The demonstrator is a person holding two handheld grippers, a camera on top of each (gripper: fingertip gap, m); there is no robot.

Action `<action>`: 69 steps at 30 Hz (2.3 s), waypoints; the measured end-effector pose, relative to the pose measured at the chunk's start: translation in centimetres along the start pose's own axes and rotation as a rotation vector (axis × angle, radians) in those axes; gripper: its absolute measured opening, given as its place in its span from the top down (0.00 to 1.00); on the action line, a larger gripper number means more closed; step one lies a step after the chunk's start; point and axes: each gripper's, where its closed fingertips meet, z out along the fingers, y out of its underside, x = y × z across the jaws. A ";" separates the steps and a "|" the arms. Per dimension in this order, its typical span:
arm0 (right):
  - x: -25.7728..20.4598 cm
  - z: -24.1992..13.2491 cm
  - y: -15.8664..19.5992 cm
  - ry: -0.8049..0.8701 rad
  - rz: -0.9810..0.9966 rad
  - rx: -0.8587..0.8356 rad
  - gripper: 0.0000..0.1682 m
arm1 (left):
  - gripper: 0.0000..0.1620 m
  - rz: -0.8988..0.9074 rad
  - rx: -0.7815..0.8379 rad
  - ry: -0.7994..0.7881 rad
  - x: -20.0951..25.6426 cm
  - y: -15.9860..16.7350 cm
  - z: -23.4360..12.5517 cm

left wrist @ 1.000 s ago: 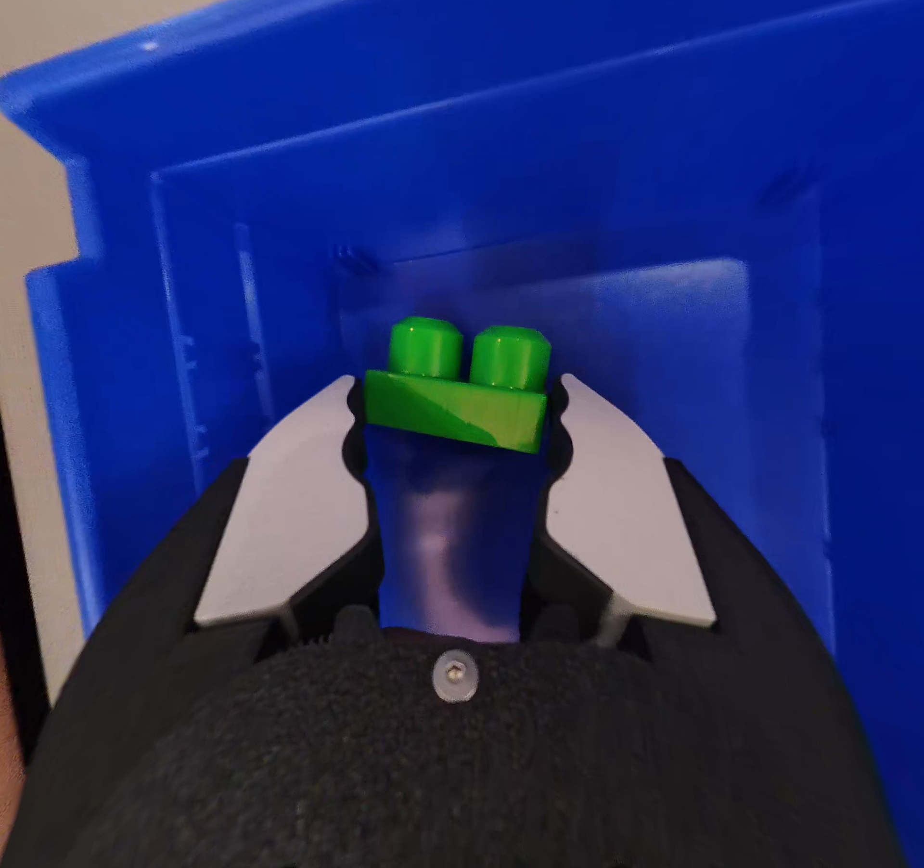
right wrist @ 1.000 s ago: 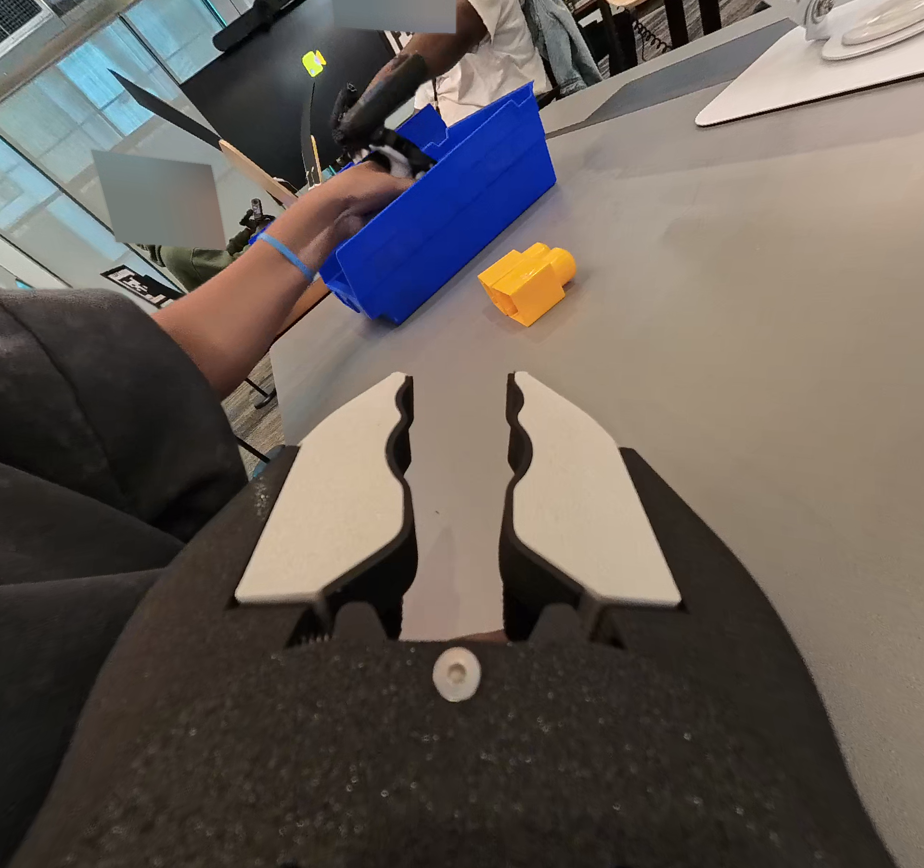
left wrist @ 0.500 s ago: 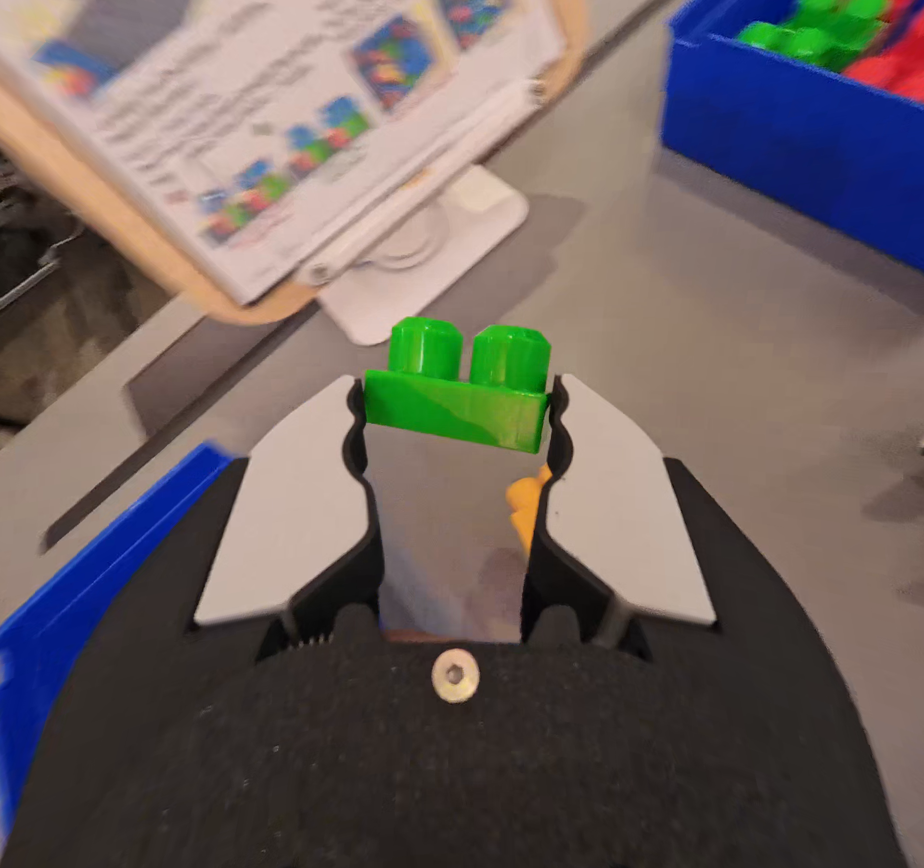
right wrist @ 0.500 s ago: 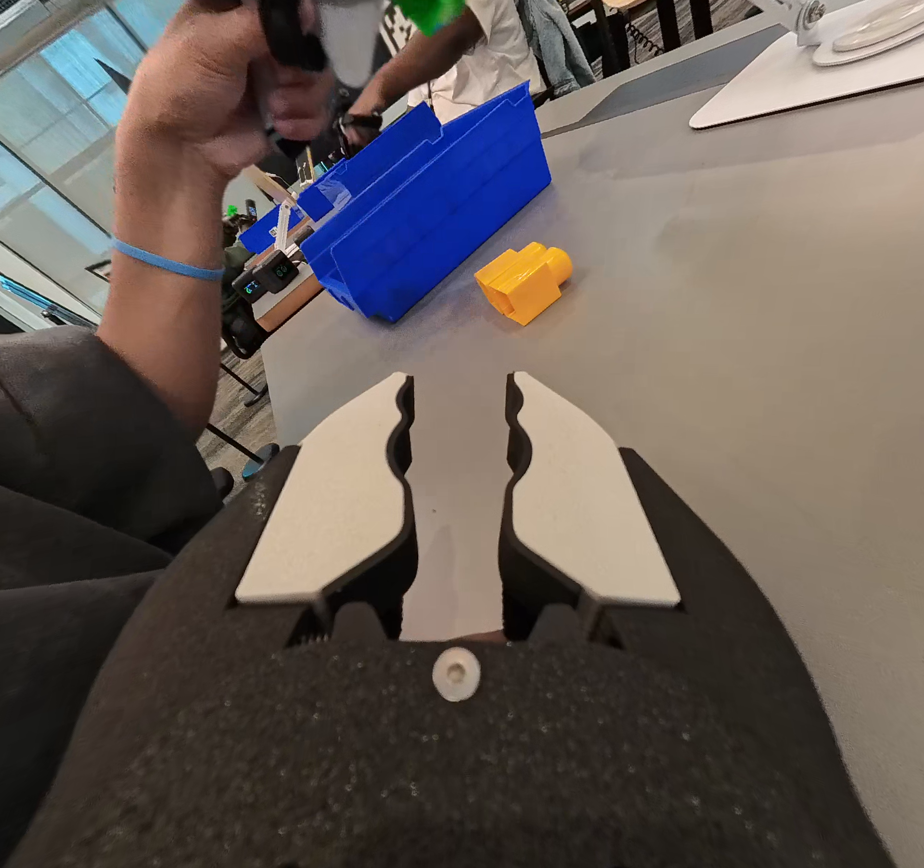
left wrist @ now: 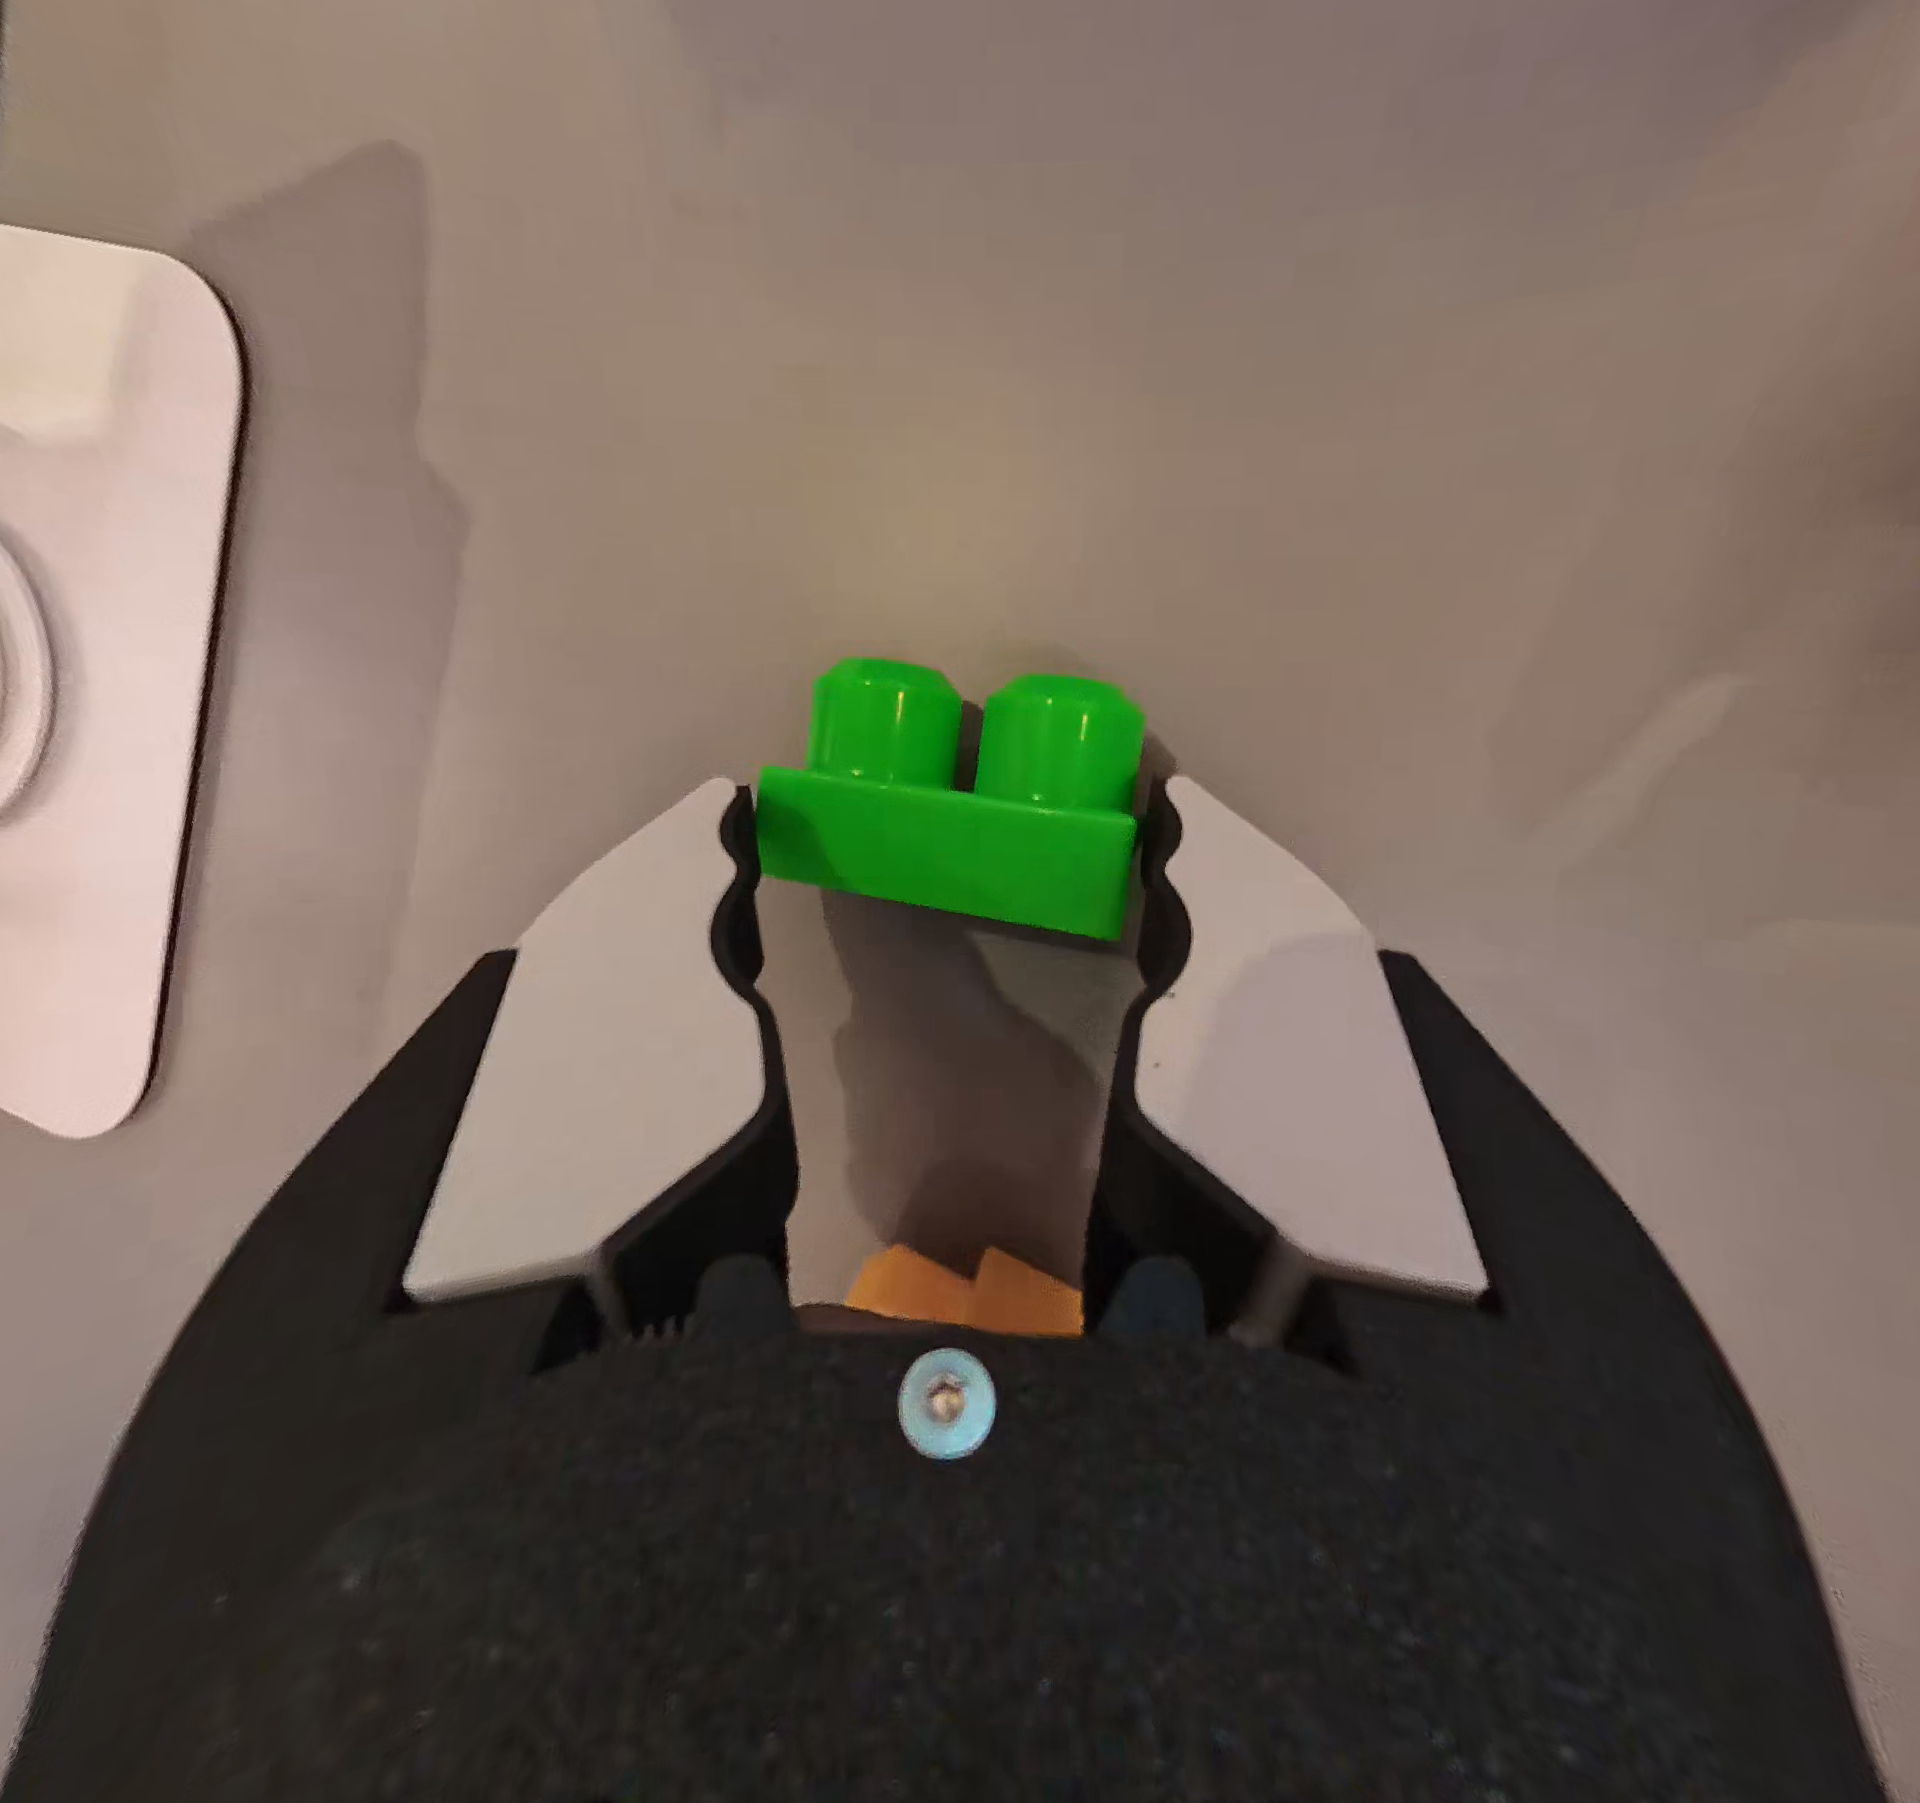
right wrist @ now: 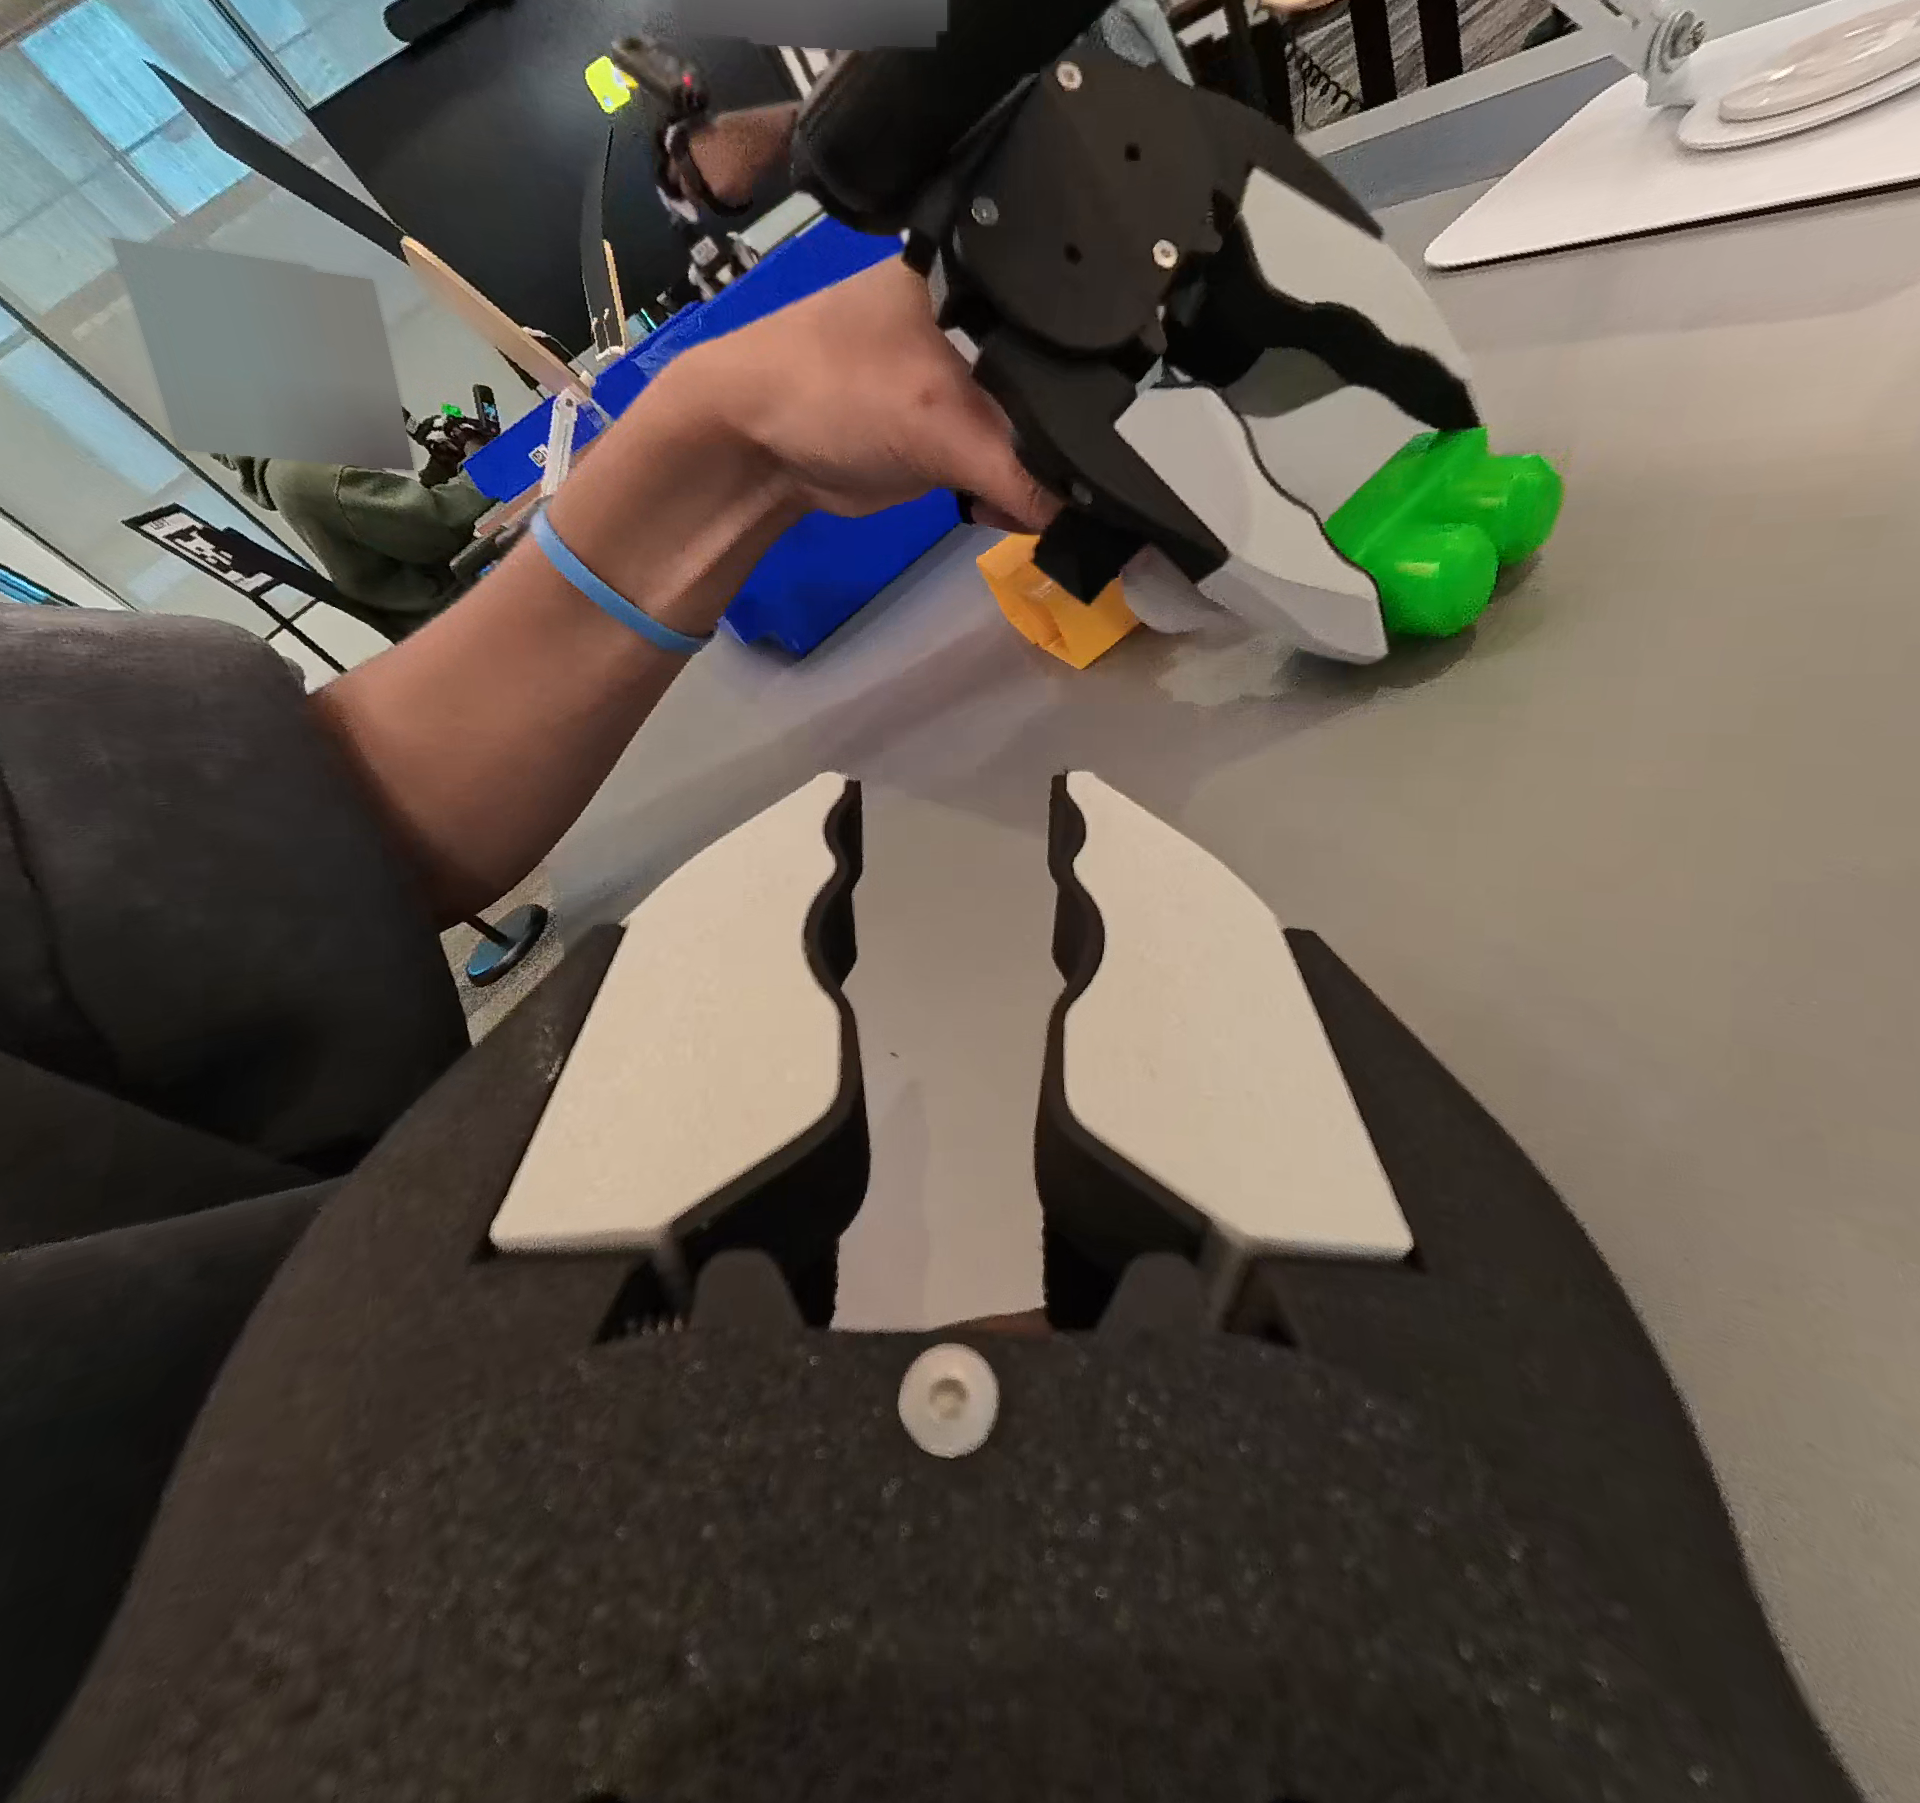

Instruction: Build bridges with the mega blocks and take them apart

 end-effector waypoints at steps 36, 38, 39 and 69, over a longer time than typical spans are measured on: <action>3.4 0.2 -0.7 0.269 -0.108 -0.082 0.78 | 0.50 -0.795 0.176 -0.647 5.0 13.7 -13.5; 3.2 0.3 -0.5 0.263 -0.098 -0.106 0.78 | 0.41 -0.817 0.118 -0.541 4.4 12.3 -11.1; 3.1 0.3 -0.5 0.261 -0.094 -0.112 0.78 | 0.41 -0.861 0.142 -0.478 4.2 11.3 -10.2; 3.1 -0.3 -0.2 0.176 0.001 -0.096 0.78 | 0.49 -0.948 -0.019 -0.368 -0.2 11.7 -4.7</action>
